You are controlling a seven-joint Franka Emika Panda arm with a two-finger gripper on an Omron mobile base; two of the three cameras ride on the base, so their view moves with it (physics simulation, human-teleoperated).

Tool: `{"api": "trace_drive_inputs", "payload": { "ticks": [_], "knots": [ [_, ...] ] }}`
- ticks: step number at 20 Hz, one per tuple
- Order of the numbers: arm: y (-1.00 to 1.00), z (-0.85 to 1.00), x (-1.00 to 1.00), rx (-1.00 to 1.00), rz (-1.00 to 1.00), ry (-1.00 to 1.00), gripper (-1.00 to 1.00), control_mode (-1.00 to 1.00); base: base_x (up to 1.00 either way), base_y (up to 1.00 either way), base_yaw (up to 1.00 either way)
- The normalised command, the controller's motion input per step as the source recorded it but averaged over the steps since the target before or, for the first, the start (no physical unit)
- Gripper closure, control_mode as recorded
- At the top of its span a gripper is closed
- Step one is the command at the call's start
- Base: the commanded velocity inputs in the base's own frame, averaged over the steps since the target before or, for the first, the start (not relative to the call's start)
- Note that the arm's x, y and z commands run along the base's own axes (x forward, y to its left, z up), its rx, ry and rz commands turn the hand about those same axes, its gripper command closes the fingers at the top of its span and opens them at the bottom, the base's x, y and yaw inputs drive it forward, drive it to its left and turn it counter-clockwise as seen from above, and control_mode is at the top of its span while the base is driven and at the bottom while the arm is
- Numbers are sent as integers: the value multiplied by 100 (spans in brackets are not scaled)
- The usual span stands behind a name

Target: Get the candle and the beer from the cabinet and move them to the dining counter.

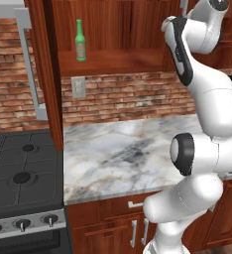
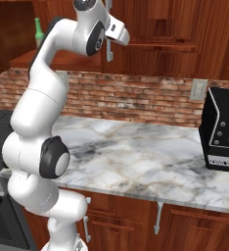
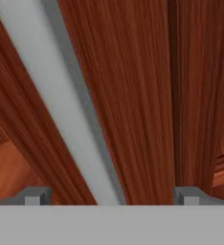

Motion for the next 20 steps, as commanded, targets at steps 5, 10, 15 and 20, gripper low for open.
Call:
{"api": "trace_drive_inputs", "payload": {
  "ticks": [5, 10, 15, 20],
  "knots": [
    [0, -5, 24, 0, 7, -5, -100, -100, 0, 0, 0],
    [5, -12, 39, 3, 6, -12, -100, -100, 0, 0, 0],
    [10, -11, 48, 6, 6, -9, 100, -100, 0, 0, 0],
    [1, -13, 29, 4, 10, -16, 100, -100, 0, 0, 0]
  ]
}}
